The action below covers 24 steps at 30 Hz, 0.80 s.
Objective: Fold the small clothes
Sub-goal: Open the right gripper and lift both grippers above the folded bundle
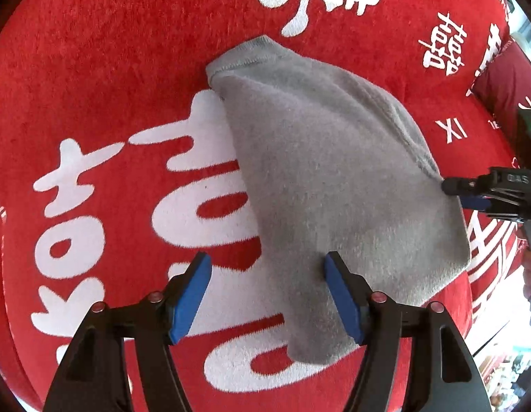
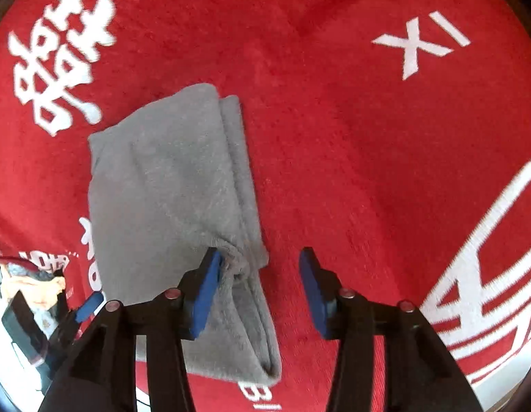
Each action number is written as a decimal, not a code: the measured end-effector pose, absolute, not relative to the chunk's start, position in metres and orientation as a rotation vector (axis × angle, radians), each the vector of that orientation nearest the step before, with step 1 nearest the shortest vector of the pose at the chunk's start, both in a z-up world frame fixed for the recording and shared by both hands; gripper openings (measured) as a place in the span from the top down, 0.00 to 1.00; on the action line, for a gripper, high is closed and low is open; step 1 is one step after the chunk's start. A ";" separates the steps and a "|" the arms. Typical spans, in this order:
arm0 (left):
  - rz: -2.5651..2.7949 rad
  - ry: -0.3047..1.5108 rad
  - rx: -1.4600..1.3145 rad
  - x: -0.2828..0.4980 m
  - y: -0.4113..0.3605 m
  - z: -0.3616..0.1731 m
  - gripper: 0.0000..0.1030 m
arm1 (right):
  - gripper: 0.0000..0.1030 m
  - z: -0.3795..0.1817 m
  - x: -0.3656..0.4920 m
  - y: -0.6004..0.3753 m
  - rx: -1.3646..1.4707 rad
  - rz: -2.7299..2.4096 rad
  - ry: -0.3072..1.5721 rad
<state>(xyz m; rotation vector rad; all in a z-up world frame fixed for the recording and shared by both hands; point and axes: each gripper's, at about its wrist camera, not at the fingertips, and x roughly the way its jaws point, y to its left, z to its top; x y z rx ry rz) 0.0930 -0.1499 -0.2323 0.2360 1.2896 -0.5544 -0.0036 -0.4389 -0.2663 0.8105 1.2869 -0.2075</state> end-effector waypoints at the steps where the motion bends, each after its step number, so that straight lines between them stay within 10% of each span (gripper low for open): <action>1: -0.552 1.298 0.235 0.092 -0.148 -0.232 0.33 | 0.51 -0.261 -0.006 -0.437 0.785 -0.208 1.291; 19: -0.493 1.388 0.244 0.079 -0.115 -0.209 0.33 | 0.35 -0.235 -0.046 -0.367 0.819 -0.175 1.350; 22: -0.472 1.387 0.254 0.076 -0.109 -0.206 0.00 | 0.32 -0.237 -0.039 -0.345 0.822 -0.153 1.363; 24: -0.472 1.382 0.256 0.075 -0.105 -0.204 0.00 | 0.29 -0.235 -0.041 -0.339 0.817 -0.140 1.368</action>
